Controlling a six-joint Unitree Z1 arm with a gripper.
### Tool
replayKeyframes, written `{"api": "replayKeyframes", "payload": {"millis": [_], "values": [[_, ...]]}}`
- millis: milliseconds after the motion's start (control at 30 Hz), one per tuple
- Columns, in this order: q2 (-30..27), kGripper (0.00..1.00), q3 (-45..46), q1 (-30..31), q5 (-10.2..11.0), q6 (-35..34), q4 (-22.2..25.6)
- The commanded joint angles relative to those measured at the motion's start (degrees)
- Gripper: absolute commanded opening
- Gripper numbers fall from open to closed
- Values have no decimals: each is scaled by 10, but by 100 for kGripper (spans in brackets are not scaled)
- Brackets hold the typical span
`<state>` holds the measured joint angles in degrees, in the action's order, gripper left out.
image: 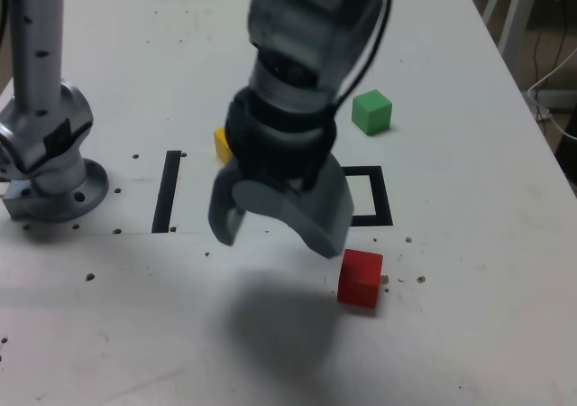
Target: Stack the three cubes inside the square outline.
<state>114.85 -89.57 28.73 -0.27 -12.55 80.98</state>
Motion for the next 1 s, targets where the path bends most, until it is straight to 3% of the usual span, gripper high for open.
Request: {"api": "replayKeyframes", "payload": {"millis": [0,600,967], "values": [[13,97,-14,3,-1,-1,6],[91,97,-119,8,2,39,22],[132,95,-138,-23,-8,74,17]]}}
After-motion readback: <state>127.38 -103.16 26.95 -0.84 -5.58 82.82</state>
